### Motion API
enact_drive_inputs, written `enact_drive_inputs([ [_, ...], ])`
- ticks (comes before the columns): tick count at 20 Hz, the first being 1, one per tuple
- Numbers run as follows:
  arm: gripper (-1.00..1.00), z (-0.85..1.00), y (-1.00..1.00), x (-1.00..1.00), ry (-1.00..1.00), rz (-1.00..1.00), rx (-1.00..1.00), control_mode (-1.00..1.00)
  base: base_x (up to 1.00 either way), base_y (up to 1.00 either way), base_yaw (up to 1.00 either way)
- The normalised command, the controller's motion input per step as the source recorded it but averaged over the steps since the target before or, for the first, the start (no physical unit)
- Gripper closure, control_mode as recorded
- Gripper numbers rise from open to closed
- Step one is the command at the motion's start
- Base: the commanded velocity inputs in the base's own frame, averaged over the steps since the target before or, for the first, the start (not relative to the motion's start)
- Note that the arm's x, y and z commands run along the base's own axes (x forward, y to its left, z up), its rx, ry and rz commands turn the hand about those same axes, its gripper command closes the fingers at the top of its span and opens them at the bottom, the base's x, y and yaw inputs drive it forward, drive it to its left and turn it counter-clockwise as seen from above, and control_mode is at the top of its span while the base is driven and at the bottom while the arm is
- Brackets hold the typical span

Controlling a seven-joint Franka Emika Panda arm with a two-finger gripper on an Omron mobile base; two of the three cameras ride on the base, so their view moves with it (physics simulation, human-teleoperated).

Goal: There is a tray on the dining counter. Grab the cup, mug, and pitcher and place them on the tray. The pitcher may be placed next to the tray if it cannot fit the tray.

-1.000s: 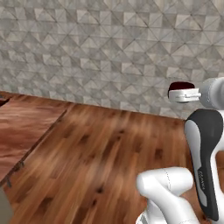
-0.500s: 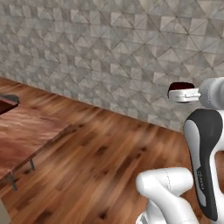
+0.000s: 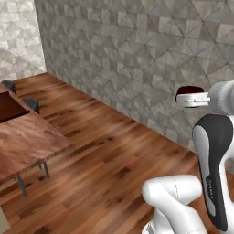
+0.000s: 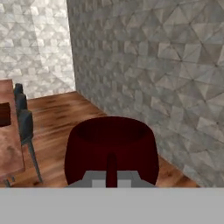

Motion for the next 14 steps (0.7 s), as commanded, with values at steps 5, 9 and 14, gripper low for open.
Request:
enact_drive_inputs([
  [5,1.0,0.0,0.0,0.0,0.0,0.0,0.0,1.0,0.98,-0.51,0.59],
  [9,1.0,0.0,0.0,0.0,0.0,0.0,0.0,1.0,0.92,-0.46,0.64],
  [14,1.0,0.0,0.0,0.0,0.0,0.0,0.0,1.0,0.81,-0.46,0.66],
])
